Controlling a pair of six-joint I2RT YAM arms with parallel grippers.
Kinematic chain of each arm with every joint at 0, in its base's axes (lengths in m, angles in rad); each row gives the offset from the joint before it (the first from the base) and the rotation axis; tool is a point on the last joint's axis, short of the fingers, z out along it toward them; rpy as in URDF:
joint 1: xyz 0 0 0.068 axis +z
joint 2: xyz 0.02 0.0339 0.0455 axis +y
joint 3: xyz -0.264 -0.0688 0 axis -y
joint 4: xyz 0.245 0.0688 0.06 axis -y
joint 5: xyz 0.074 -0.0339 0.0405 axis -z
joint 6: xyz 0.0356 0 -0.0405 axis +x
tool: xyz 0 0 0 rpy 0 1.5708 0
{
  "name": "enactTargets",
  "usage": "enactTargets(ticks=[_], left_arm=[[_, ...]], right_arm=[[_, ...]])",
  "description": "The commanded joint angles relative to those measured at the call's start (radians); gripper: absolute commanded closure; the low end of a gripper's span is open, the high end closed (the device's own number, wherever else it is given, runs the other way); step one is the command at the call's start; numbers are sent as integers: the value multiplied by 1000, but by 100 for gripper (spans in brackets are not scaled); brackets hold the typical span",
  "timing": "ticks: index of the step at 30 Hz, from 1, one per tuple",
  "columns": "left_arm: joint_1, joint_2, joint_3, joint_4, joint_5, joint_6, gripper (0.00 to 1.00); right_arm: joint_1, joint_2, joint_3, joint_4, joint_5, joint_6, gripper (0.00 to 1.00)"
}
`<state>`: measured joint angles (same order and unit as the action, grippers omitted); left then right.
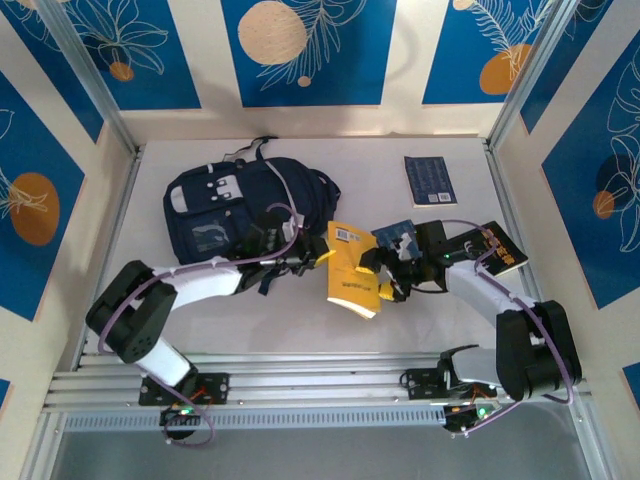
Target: Pack the student bag
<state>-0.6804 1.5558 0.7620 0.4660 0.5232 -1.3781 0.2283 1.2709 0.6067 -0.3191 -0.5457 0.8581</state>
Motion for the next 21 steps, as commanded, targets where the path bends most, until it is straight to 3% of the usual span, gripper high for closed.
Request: enactTargets(ticks=[1,4,12,18,21], left_arm=[[-11,-70,36,8,22,13,100],[-11,-107,44,-13,14,19,100],[-11,-165,47,-47,-5,27,100],[-9,-202,43,-68,-17,44,100],[-10,-212,41,-102,-27,70,100]], right_arm=[[5,1,-32,8,18,24,4],[4,23,-72,146,-59,103,0],[-7,28,-154,603,-229,385,0],[-13,-75,-151,692,-266,459,0],[-13,-150,-129,627,-269,438,9]])
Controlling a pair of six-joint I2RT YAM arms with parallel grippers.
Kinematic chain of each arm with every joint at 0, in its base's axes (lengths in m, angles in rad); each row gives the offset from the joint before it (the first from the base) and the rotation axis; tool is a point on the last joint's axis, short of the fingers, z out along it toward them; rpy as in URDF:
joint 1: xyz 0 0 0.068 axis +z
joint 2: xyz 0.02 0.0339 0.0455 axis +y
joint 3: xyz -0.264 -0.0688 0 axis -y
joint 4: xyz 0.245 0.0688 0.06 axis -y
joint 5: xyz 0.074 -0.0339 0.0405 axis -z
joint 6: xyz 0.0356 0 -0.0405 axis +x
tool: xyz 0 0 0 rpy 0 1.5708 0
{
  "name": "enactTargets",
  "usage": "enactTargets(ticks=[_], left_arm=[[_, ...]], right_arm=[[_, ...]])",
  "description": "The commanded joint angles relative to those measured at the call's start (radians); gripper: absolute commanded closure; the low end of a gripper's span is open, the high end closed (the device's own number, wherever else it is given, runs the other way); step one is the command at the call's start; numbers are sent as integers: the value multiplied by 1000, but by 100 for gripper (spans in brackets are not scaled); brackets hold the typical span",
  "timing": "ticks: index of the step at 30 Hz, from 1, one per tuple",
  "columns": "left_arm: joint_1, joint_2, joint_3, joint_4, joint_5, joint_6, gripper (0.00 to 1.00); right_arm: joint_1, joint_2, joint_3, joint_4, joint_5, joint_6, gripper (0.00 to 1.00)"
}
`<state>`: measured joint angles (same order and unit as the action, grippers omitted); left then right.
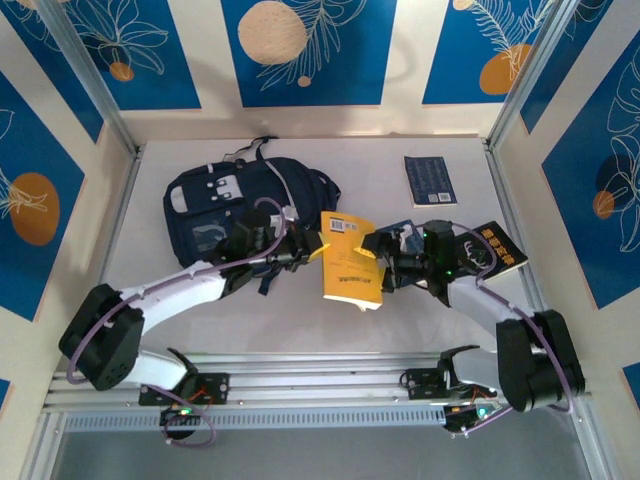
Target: Pack the student bag
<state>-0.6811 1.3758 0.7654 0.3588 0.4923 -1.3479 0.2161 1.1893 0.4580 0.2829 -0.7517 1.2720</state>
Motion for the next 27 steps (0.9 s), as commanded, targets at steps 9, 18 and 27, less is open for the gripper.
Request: enactTargets(ticks=[9,18,27], left_arm=[[-11,11,49,58,74,21,68],[-37,80,65,248,163,-50,62],[-39,92,36,310,148,-87,95]], right_arm=[[6,-158,136,-306,-20,-169,56],[34,-130,176,-344,-26,-240,62],[14,-132,236,-527,46,-347,44]])
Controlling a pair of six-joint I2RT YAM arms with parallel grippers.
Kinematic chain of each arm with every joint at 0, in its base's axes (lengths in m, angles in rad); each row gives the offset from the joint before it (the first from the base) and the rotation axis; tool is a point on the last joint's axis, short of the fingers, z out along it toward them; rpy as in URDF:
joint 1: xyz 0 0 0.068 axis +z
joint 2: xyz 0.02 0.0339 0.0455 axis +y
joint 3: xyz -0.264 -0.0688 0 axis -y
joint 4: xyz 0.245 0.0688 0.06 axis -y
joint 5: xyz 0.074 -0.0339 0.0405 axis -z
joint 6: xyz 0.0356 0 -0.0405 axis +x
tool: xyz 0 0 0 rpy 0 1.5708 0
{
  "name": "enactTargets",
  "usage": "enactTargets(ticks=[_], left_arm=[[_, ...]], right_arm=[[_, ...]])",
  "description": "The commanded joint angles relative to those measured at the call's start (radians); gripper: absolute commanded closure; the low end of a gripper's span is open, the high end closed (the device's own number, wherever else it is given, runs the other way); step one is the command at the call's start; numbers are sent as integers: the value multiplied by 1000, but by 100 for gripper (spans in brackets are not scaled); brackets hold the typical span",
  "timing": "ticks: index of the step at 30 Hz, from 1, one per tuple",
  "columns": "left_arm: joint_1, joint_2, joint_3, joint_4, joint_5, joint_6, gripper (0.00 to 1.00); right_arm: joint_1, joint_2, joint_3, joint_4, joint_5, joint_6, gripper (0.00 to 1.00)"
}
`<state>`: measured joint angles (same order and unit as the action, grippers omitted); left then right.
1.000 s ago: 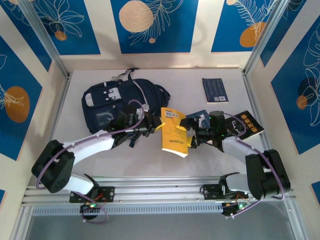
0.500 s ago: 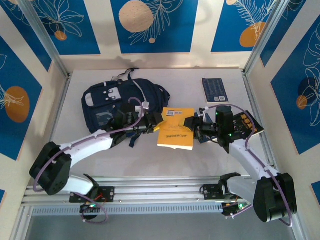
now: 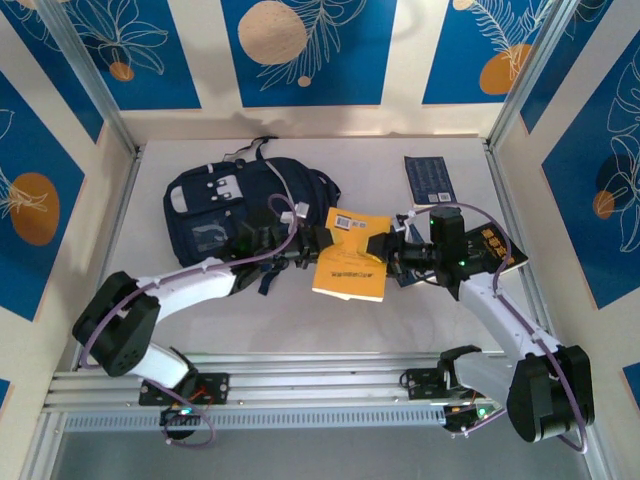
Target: Pack the student bag
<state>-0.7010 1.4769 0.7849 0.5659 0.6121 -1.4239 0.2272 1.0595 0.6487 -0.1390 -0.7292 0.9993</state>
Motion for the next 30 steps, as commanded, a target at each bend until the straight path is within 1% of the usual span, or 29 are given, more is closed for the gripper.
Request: enactTargets(ticks=[1,2,3,4,6,8,10,12,15,17,19,20,21,22,25,30], left_arm=[[-18,-18,12,94,12,-3,97],[-16,-34,12,74,-12,10,100],[-13,-53,11,48,-43,23,100],[-10,-71,11,30,-77,32,100],[-8,-117,8,3,-187,61,100],[-9,-165,6,-26,-322,89,100],[-9,-202,2,-24,-449,108,100],[-11,-219,-8,26,-580,113,100],[-30,-221,-30,96,-777,57,100],[-35,-213,-25,101,-853,38,100],[-40,-202,-17,107,-902,17,100],[-42,-193,-11,110,-917,-6,100],[-45,-181,-5,121,-927,-25,100],[-50,-171,1,132,-933,-34,100],[-65,-141,24,140,-948,-57,100],[-92,-109,52,146,-972,-80,100]], right_arm=[[4,-6,54,-142,50,-91,36],[4,-13,67,-189,89,-108,25],[3,-22,81,-238,140,-119,18],[3,-33,93,-283,187,-121,12],[4,-64,111,-353,280,-103,5],[5,-112,104,-376,352,-47,2],[6,-170,68,-346,384,61,0],[19,-246,-2,-240,383,211,0],[75,-332,-102,-53,415,424,1],[131,-374,-145,86,458,505,2],[201,-418,-157,168,558,530,1],[253,-435,-156,186,642,532,0],[287,-440,-152,202,697,532,1],[304,-435,-148,220,724,535,0],[326,-374,-141,308,741,560,0],[357,-229,-131,476,751,621,0]])
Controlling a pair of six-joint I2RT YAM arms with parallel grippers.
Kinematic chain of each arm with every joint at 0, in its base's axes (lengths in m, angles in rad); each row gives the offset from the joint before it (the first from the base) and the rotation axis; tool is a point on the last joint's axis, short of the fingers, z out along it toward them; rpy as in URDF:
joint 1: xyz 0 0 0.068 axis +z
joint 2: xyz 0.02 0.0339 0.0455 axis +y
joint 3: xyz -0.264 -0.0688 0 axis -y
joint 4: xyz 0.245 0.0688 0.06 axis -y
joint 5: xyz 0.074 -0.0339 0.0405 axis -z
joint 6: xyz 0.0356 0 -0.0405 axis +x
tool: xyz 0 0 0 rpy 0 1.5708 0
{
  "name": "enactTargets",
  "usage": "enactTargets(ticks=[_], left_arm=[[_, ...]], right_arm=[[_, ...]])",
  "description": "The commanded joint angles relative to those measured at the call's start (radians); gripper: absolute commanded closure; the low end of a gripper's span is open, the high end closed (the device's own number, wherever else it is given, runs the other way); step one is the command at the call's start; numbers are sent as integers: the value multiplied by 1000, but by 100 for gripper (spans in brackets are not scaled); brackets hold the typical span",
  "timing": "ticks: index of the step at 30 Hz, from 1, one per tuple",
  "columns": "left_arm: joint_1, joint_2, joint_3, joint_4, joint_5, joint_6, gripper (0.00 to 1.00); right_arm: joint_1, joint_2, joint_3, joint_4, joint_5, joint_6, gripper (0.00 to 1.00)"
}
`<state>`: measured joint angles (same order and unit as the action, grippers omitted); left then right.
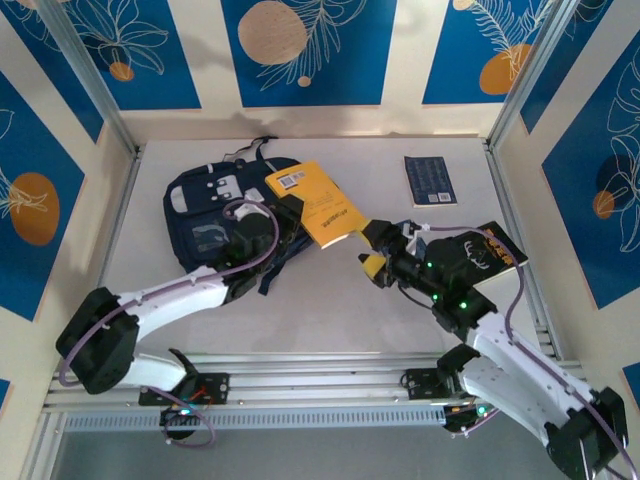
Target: Pack the student bag
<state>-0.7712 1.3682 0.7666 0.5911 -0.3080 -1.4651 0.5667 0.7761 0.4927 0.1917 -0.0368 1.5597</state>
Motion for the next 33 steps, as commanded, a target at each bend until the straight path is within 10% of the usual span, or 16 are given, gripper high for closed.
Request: enactTargets(ticks=[1,13,33], left_arm=[[-25,4,75,122,-52,-41,100],[-60,-4,54,102,-58,-79,100],[-83,-33,25,-59,-23,-115,99]], right_arm=[[22,79,33,168,54,65,1],[25,264,122,274,91,58,6],[1,329,287,119,150,-139,87]])
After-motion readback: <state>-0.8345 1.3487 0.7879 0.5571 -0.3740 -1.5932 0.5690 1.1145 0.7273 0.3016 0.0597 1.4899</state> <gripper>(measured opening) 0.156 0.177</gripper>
